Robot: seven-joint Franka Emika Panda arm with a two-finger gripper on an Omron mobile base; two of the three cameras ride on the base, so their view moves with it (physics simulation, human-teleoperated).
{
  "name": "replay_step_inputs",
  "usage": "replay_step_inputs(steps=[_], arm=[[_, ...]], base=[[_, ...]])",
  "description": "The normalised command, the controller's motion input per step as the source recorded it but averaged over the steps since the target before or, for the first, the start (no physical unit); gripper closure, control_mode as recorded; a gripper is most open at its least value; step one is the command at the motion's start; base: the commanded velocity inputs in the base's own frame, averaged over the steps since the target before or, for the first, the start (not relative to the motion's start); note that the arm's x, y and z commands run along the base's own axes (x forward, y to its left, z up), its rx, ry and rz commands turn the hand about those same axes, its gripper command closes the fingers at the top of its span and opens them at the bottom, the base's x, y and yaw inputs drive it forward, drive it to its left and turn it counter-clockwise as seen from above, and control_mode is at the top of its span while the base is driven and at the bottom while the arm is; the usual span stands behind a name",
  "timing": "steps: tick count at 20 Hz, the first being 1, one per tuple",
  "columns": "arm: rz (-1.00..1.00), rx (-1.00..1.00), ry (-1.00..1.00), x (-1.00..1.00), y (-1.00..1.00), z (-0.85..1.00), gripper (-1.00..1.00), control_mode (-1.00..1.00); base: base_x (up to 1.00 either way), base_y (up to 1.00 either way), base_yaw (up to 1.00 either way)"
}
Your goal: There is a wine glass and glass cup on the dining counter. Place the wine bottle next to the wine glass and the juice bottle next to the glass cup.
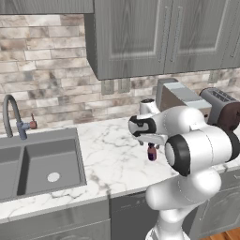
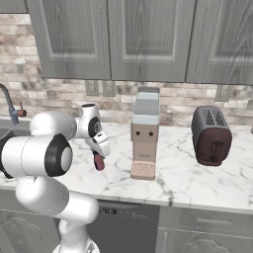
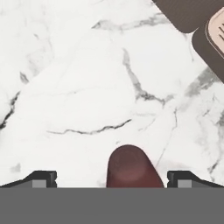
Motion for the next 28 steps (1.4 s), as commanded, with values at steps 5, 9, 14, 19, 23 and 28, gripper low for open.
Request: replay_step_inputs(steps=[5, 9, 14, 19, 23, 28], arm=[[-0.10, 0.00, 0.00, 0.00, -0.04, 0.00, -1.00, -1.00], [-0.09, 0.00, 0.00, 0.00, -0.09, 0.00, -1.00, -1.00], [-0.07, 0.00, 0.00, -0.03, -0.08, 0.00, -1.00, -1.00], [-0.06, 0.00, 0.00, -0.04, -0.01, 0.00, -1.00, -1.00], [-0.06, 0.00, 0.00, -0.06, 0.00, 0.00, -1.00, -1.00], [-0.07, 0.00, 0.00, -0.07, 0.00, 0.00, -1.00, -1.00]], base=[[0.00, 0.00, 0.00], [0.00, 0.00, 0.00], [0.00, 0.00, 0.00], [0.00, 0.00, 0.00], [0.00, 0.00, 0.00], [0.00, 0.00, 0.00]])
